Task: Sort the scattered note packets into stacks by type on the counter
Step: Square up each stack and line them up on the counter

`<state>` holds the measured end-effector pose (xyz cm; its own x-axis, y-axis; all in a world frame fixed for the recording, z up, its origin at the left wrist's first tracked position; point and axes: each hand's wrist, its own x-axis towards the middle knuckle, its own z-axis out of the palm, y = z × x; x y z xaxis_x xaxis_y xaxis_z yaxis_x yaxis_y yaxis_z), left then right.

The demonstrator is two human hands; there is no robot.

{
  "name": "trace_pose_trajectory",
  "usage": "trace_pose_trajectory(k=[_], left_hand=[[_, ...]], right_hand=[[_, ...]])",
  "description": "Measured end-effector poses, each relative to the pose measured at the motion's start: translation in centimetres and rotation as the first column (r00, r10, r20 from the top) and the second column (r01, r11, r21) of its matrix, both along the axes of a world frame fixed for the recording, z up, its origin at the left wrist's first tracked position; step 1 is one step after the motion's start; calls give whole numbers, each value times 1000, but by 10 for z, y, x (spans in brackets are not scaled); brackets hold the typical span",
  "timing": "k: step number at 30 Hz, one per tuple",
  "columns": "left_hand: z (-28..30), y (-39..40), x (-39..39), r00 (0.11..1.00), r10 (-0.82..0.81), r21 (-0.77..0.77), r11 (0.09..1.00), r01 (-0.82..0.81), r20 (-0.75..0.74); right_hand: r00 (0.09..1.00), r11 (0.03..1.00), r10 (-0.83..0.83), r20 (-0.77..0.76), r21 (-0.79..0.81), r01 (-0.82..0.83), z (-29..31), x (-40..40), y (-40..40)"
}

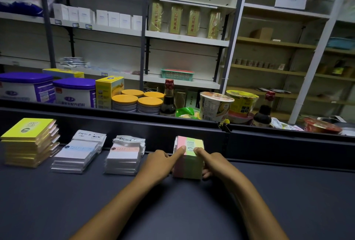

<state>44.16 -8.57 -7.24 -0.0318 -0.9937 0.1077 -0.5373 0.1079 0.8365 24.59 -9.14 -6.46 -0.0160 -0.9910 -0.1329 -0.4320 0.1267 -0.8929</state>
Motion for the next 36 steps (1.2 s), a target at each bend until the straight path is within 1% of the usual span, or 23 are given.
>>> trace_pose_trajectory(k=[4,6,7,8,9,11,12,14,15,17,20,22,25,27,30,33,36], left_hand=[[3,6,1,998,-8,3,1000,7,58],[8,12,3,994,33,-34,999,-30,107],[11,16,6,990,69,-78,995,-59,125],[16,20,10,985,110,-137,986,-92,132],[21,25,15,980,155,-204,971,-128,124],[31,31,31,968,233,-345,919,-189,92],[34,32,41,961,259,-406,891,-202,91],[39,32,64,949,295,-467,859,-210,115],[41,31,77,941,310,-470,856,-215,134],[43,26,102,925,339,-446,864,-234,173],[45,17,131,903,353,-372,894,-249,245],[43,12,141,881,332,-303,924,-232,337],[35,7,146,837,271,-201,960,-197,476],[28,3,148,830,229,-151,973,-176,508],[17,0,149,868,205,-117,979,-170,453],[9,-2,153,918,229,-127,972,-198,324],[5,-5,154,941,234,-135,969,-205,244]], right_hand=[[1000,1000,21,14,14,-22,6,-1,4],[998,1000,-13,63,26,12,11,-3,6],[995,998,-52,79,20,51,13,-4,6],[995,995,-95,40,-17,95,16,-5,5],[989,988,-132,-61,-88,127,20,-5,5],[935,947,-204,-289,-300,114,29,0,8],[913,912,-235,-333,-401,88,34,7,13],[911,843,-266,-316,-535,60,46,28,25],[908,816,-270,-319,-577,40,51,41,30],[894,787,-250,-372,-616,-36,61,68,37],[896,784,-149,-418,-603,-151,62,111,38],[898,808,-88,-431,-559,-189,55,138,34],[882,885,-52,-469,-431,-177,42,168,24],[865,930,-50,-499,-340,-142,32,178,15],[898,964,-31,-440,-251,-90,13,185,8],[936,970,-55,-348,-240,-32,2,188,4],[967,976,-65,-247,-217,10,0,187,0]])
